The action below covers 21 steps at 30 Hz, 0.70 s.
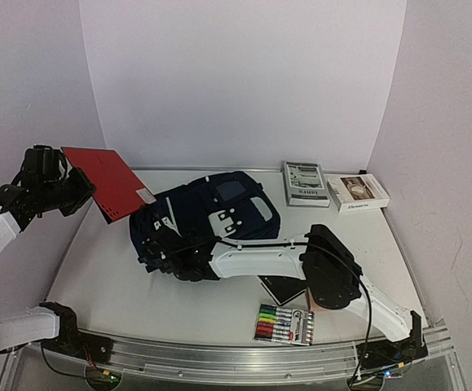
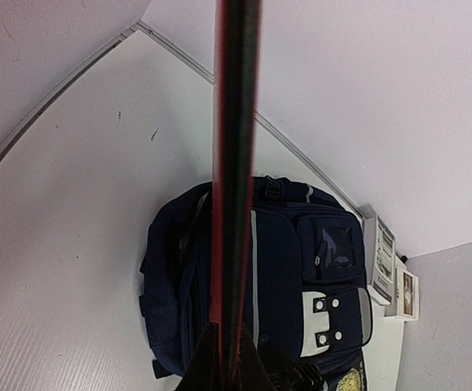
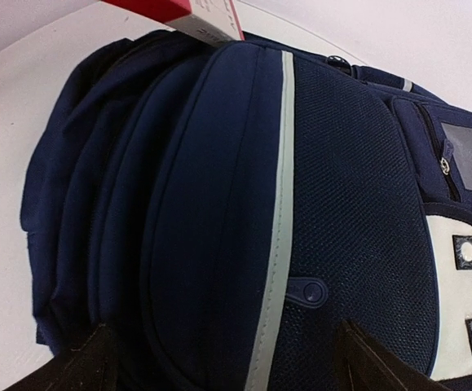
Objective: Pack the student bag
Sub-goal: Place the files in the student bag.
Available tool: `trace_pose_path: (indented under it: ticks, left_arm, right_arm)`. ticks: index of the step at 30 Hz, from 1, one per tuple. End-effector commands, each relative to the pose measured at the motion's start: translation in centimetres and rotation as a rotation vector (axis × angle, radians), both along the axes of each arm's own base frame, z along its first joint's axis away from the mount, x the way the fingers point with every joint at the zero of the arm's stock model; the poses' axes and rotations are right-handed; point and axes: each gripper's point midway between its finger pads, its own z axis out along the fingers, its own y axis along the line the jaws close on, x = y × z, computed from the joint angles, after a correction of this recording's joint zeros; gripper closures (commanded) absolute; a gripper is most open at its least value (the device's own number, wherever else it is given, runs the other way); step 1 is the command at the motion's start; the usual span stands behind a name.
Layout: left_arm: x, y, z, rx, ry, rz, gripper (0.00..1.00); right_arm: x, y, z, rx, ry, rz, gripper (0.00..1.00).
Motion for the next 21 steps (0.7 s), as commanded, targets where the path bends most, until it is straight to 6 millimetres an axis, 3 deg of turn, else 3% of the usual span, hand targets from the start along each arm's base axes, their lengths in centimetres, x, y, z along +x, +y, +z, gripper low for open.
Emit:
trace_pose_path:
  ticks: [1, 3, 5, 7, 9, 14, 18, 21]
  left_arm:
    - [-0.1, 0.4, 5.4, 0.013, -0.153, -0.001, 1.00]
    - [-0.1, 0.2, 5.6, 0.024, -0.140, -0.015, 1.00]
    - [-0.3, 0.0, 5.7, 0.024, -0.134, -0.029, 1.00]
    - [-0.5, -0.1, 6.0, 0.016, -0.139, -0.039, 1.00]
    - [-1.0, -0.7, 6.0, -0.007, -0.138, -0.073, 1.00]
    - [-2.2, -1.4, 6.1, -0.048, -0.141, -0.108, 1.00]
    - [-2.9, -2.2, 7.4, -0.079, -0.165, -0.155, 1.00]
    - [-3.0, -2.8, 8.1, -0.088, -0.173, -0.189, 1.00]
  right_arm:
    - [3.9, -2.4, -0.1, -0.006, -0.009, -0.101, 0.14]
    - [4.4, -2.8, -0.6, -0.013, 0.003, -0.100, 0.18]
    - [4.3, -2.6, -1.2, -0.031, 0.016, -0.074, 0.29]
    - [3.8, -2.4, -1.8, -0.036, 0.040, -0.043, 0.52]
    - [3.3, -2.3, -1.9, -0.024, 0.056, -0.027, 0.68]
    - [1.1, -1.9, 0.8, 0.051, 0.033, -0.035, 0.99]
    - [-1.2, -1.5, 3.8, 0.162, 0.060, -0.051, 1.00]
    - [-2.6, -2.0, 7.4, 0.230, 0.037, -0.084, 1.00]
